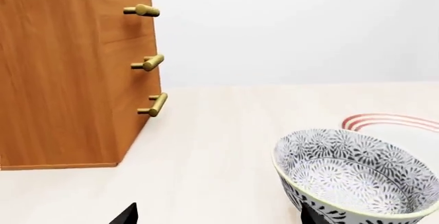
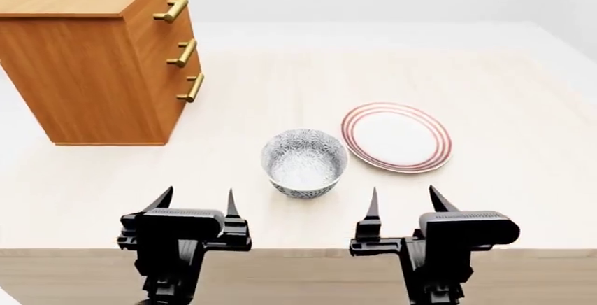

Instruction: Open the bottom drawer of the cabinet.

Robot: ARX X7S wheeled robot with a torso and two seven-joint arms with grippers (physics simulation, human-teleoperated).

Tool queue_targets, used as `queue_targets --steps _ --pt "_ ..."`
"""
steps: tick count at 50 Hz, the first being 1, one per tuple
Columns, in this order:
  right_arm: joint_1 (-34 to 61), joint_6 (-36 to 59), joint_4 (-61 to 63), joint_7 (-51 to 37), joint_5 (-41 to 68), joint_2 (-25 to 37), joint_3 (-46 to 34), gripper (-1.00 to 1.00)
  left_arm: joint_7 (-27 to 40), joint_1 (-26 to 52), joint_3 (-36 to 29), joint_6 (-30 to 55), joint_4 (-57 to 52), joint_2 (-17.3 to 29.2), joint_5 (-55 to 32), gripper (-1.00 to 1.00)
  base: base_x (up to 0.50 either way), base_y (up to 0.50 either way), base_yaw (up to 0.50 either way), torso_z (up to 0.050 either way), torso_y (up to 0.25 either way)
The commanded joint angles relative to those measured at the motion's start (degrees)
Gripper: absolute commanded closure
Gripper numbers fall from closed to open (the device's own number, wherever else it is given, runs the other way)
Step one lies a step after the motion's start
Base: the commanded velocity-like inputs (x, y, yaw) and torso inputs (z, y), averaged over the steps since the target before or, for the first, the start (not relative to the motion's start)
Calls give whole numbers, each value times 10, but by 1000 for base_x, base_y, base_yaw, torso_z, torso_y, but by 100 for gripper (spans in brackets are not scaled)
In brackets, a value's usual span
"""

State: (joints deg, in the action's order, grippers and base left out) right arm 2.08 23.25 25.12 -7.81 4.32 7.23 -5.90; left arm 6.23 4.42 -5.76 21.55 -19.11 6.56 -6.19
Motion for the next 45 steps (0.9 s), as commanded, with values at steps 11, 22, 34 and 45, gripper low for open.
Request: queue_targets --steps 11,22,34,45 --pt "0 18 36 -10 21 12 1 -100 9 7 -7 13 -6 13 -14 -100 500 0 0 0 0" --pt "8 23 34 -14 26 17 -4 -100 14 10 -8 9 -2 17 -19 -100 500 0 0 0 0" --pt "7 17 30 -19 30 21 -7 -100 20 11 -9 6 1 21 -26 -100 500 0 0 0 0" --pt "7 11 22 -23 34 24 -11 -100 25 11 -11 1 6 24 -30 -100 500 0 0 0 1"
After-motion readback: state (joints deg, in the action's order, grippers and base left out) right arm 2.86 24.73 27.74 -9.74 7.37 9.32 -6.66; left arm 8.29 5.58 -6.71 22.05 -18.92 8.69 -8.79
